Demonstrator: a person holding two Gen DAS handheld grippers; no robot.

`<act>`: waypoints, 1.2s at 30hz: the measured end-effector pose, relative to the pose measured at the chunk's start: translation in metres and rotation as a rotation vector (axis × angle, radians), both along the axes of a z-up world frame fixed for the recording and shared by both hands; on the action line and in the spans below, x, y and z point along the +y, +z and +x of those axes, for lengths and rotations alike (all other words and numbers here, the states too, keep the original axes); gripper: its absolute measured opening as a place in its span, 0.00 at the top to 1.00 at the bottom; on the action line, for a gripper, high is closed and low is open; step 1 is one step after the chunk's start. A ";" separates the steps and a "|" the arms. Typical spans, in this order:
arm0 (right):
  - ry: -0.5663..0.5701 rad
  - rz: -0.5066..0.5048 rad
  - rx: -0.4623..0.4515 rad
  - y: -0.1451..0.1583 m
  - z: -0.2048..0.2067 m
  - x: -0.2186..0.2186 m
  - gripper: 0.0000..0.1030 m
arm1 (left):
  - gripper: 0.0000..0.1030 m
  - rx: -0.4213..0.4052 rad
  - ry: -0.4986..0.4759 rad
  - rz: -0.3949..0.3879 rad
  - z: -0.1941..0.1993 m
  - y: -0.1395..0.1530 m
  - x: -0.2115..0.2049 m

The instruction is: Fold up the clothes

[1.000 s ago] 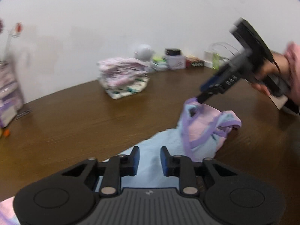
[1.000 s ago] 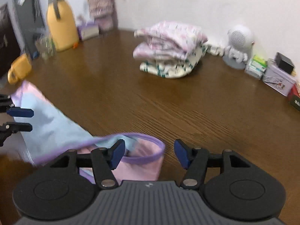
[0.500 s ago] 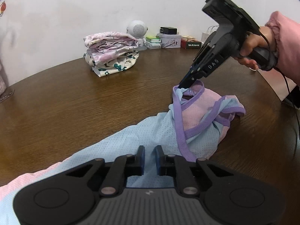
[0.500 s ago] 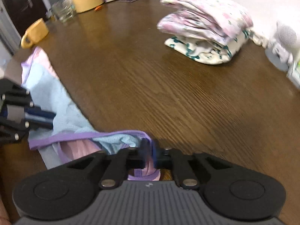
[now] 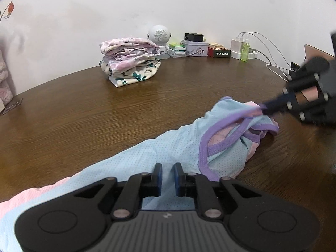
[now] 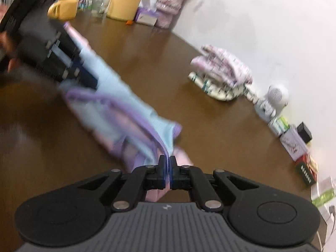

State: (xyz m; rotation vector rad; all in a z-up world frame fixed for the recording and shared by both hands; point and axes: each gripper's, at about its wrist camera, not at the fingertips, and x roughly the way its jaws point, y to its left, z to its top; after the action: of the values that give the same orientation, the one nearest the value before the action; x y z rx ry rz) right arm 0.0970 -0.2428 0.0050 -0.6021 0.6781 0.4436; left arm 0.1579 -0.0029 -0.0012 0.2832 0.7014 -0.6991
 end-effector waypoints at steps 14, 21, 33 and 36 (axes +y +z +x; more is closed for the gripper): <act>-0.186 0.615 -0.045 0.024 0.009 -0.039 0.60 | 0.87 -0.028 0.041 -0.101 -0.007 0.013 0.006; -0.209 0.492 0.032 -0.017 0.042 -0.003 0.80 | 0.89 -0.002 0.040 -0.047 0.000 0.002 -0.004; -0.265 0.498 0.030 -0.033 0.049 -0.027 0.82 | 0.88 0.004 0.111 -0.089 0.004 -0.004 0.026; -0.267 0.498 0.035 -0.032 0.050 -0.028 0.82 | 0.85 0.010 0.169 -0.109 0.007 -0.003 0.049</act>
State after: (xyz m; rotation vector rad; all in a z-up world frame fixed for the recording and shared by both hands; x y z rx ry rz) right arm 0.1469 -0.2708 -0.0266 -0.0317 0.6402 0.3554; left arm 0.1653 0.0462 -0.0044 0.1186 0.6857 -0.5756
